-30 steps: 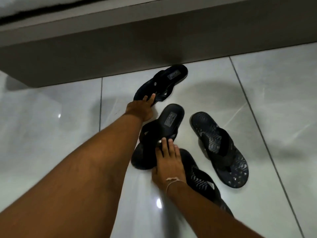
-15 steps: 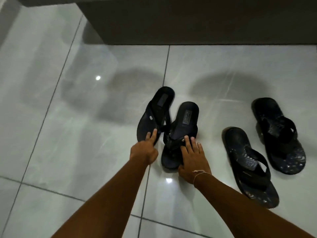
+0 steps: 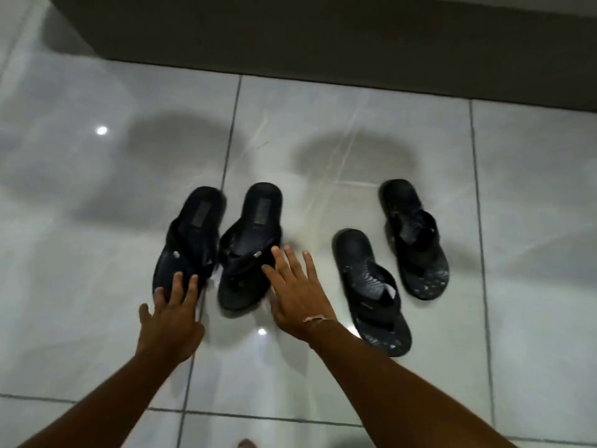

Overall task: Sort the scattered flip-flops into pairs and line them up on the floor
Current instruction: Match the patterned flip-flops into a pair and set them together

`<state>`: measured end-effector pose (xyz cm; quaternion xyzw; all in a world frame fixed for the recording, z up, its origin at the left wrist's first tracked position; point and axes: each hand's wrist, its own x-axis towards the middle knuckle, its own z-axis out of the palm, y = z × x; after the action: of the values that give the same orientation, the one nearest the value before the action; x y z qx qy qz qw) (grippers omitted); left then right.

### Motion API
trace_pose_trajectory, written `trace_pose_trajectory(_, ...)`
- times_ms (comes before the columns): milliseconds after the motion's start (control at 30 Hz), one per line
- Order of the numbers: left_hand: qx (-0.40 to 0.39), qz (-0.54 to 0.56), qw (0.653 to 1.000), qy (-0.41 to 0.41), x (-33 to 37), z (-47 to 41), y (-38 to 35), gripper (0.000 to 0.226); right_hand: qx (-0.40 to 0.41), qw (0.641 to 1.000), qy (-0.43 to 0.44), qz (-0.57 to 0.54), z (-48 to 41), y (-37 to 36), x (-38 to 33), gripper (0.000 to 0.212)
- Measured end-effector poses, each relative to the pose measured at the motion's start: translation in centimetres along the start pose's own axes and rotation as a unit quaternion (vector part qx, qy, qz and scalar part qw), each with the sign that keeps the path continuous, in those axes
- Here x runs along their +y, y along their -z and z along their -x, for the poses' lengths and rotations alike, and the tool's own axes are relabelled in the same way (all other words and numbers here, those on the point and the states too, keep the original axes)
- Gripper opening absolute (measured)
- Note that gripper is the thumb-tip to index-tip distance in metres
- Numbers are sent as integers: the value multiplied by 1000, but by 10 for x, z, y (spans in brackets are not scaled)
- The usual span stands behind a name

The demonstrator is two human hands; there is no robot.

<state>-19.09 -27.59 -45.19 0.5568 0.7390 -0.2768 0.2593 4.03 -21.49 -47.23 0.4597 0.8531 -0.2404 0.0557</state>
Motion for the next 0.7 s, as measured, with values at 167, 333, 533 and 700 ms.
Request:
trace_pose_trajectory(167, 106, 69, 977, -171, 118, 40, 10, 81, 78, 989, -111, 60, 61, 49, 116, 61)
trace_pose_trajectory(333, 28, 79, 956, -281, 252, 21, 2, 108, -28, 975, -213, 54, 76, 79, 240, 71)
trace_pose_trajectory(533, 79, -5, 948, -309, 313, -5, -3, 117, -27, 971, -226, -77, 108, 58, 272, 56)
trace_pose_trajectory(700, 67, -44, 931, -357, 315, -19, 8, 119, 3, 956, -274, -106, 178, 30, 264, 55)
